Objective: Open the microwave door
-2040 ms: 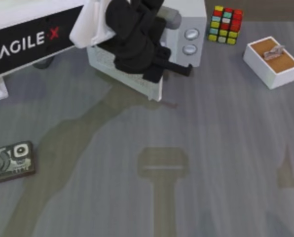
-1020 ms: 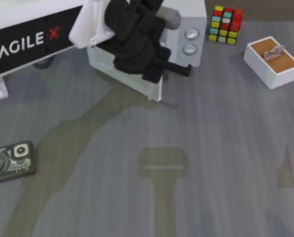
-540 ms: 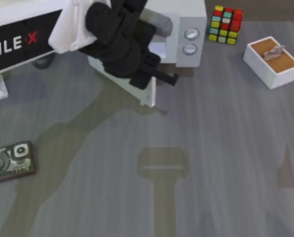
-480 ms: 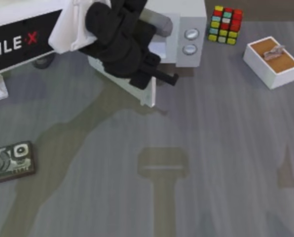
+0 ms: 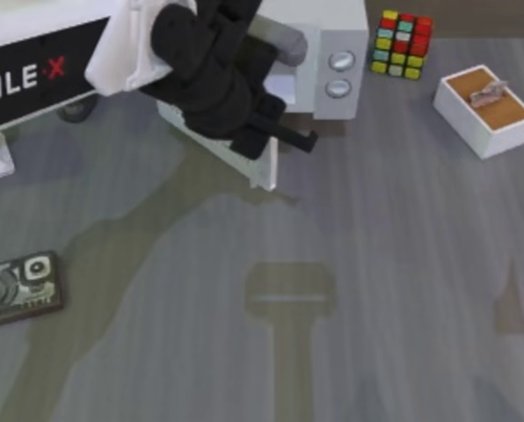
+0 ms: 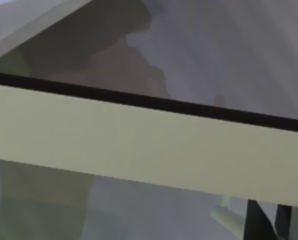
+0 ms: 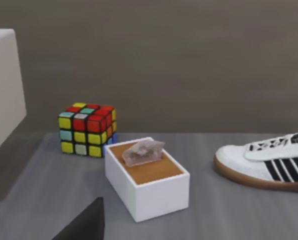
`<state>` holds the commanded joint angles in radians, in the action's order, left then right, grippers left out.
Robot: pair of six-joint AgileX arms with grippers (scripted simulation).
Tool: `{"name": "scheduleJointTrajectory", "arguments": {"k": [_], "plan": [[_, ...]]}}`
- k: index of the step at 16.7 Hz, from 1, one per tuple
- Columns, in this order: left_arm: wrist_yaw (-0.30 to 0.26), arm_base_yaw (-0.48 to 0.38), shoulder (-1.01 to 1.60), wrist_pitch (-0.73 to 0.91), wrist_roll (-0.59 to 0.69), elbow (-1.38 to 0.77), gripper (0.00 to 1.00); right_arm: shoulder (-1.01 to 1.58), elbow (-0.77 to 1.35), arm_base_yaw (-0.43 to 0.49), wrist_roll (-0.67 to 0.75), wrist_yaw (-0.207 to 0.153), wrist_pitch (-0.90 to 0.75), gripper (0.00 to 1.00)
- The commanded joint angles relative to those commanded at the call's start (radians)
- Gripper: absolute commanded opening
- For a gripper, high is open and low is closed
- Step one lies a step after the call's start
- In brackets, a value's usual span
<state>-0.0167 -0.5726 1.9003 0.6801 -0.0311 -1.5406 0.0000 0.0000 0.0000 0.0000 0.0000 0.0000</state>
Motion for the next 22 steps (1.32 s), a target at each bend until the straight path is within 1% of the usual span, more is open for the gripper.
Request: {"name": "scheduleJointTrajectory", "arguments": {"k": [15,18,22], "plan": [[0.000,0.000,0.000,0.000,0.000,0.000,0.00,0.000,0.000,0.000,0.000,0.000,0.000,1.00],[-0.014,0.000,-0.004,-0.001,-0.011,0.011,0.00,0.000,0.000,0.000,0.000,0.000,0.000,1.00],[-0.062,0.033,-0.047,-0.008,-0.103,0.060,0.00,0.000,0.000,0.000,0.000,0.000,0.000,1.00]]}}
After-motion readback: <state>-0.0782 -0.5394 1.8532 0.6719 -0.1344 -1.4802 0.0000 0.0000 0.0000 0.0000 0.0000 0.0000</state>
